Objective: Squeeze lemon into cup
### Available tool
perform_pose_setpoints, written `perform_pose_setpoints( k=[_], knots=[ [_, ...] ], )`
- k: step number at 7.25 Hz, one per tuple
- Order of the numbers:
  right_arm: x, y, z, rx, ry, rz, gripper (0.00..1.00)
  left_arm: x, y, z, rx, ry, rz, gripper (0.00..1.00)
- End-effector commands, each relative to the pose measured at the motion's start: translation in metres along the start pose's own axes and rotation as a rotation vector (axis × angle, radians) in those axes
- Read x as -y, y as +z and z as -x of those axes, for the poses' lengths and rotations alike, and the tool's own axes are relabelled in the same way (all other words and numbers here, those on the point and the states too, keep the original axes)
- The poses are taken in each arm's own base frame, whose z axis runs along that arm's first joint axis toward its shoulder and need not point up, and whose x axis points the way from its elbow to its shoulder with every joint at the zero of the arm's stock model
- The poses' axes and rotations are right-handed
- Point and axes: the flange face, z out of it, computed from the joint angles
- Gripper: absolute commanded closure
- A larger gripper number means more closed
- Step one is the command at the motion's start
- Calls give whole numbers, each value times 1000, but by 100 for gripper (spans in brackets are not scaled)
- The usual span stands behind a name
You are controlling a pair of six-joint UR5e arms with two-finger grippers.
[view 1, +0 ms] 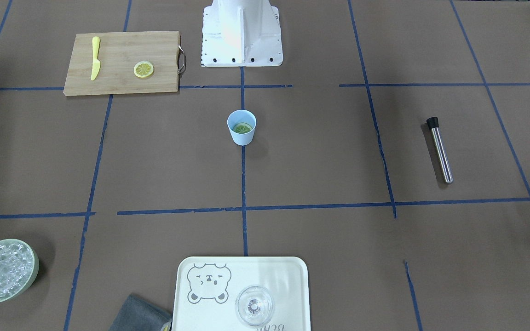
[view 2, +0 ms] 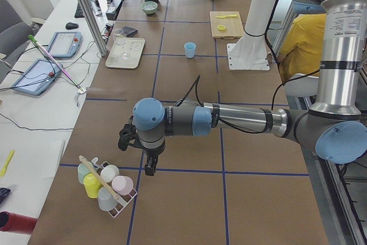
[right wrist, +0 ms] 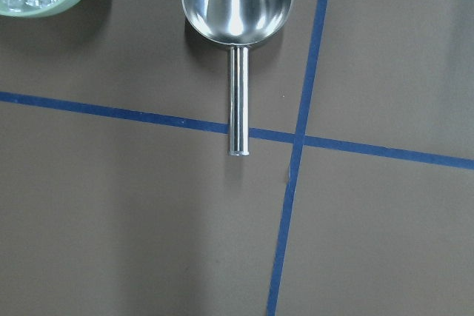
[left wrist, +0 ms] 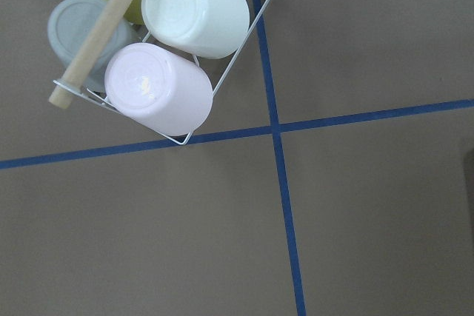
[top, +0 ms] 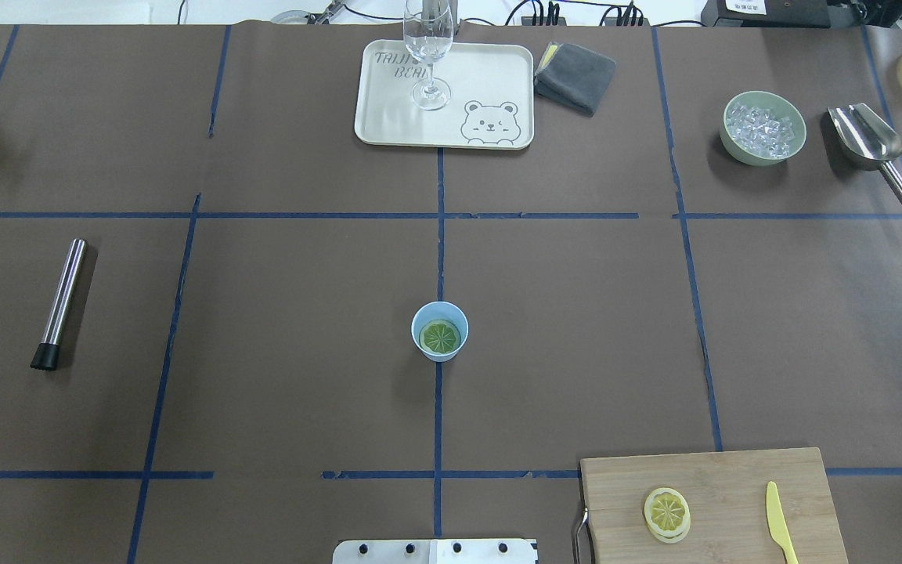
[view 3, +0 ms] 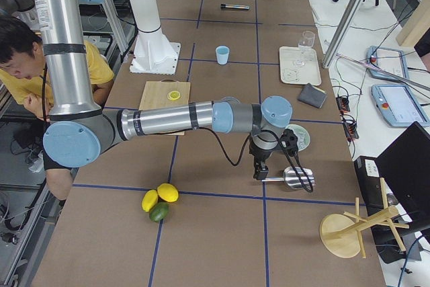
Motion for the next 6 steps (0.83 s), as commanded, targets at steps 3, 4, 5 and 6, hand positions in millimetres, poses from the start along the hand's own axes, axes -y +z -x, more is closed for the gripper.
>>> perform_pose_setpoints(
  k=[3, 4, 5, 6],
  knots=[
    [-9, 16, -9, 21, -1, 24, 0, -24, 14, -18, 0, 47, 11, 0],
    [-8, 21, -3, 24, -10, 34, 0, -22, 25, -37, -3, 8, 31, 0],
    [-8, 22, -3, 24, -9, 37, 0, -13, 49, -62, -3, 13, 17, 0],
    [-8, 22, -4, 19, -9, 38, 0, -52, 62, -48, -6, 19, -5, 0]
  ],
)
